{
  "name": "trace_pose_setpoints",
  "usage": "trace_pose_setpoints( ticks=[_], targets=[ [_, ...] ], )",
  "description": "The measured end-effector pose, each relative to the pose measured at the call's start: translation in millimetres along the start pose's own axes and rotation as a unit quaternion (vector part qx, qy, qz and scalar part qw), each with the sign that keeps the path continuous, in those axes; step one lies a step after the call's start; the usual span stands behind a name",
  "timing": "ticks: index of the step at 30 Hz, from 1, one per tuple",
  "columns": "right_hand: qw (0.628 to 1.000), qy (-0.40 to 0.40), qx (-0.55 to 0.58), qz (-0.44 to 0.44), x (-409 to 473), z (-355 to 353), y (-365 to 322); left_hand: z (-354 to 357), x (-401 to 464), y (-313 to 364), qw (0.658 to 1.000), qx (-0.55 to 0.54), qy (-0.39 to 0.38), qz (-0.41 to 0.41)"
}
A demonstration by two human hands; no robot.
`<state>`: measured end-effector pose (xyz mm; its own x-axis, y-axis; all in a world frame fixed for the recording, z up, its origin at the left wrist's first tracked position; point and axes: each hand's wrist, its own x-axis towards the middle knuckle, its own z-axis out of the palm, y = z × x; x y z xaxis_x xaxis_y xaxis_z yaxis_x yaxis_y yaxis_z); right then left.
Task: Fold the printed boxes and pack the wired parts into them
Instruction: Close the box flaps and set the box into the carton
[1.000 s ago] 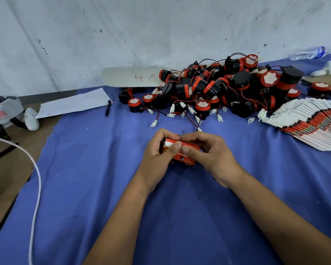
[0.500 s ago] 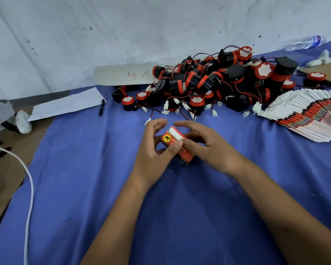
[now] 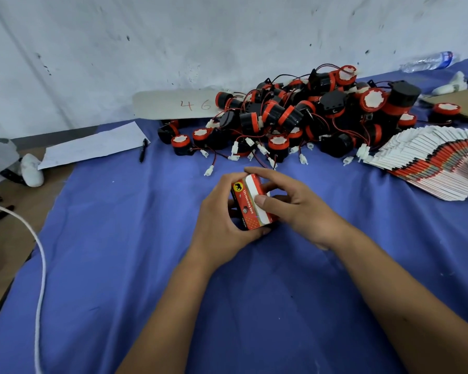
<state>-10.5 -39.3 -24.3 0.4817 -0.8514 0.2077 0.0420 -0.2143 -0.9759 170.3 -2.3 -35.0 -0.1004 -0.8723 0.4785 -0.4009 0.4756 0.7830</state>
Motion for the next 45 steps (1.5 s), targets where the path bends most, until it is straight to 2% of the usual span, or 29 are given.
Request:
trace_pose_setpoints(
  ticks=[9, 16, 25, 37, 41, 45],
  targets=[
    [0.998, -0.025, 0.060, -0.001, -0.1, -1.9, 3.0, -1.2, 0.9, 0.1, 1.000, 0.022, -0.006, 0.009],
    [0.998, 0.038, -0.039, -0.036, 0.2, 3.2, 3.4, 0.1, 1.3, -3.3, 0.992, 0.112, 0.030, 0.045],
    [0.996, 0.048, 0.079, -0.016, 1.3, -7.6, 1.8, -5.5, 1.3, -6.0, 0.997, 0.067, 0.030, 0.014],
    [0.987, 0.078, 0.142, 0.000, 3.8, 19.5, 8.4, 3.2, -1.9, 1.7, 0.999, 0.033, 0.033, 0.006],
    [0.980, 0.073, 0.183, 0.012, 3.4, 24.9, 4.9, 8.4, 0.1, -0.4, 0.998, 0.053, 0.032, 0.016],
    [0.977, 0.107, 0.184, 0.027, 5.9, 35.2, 1.2, 14.1, -0.3, -4.7, 0.998, 0.065, 0.020, 0.016]
  ],
)
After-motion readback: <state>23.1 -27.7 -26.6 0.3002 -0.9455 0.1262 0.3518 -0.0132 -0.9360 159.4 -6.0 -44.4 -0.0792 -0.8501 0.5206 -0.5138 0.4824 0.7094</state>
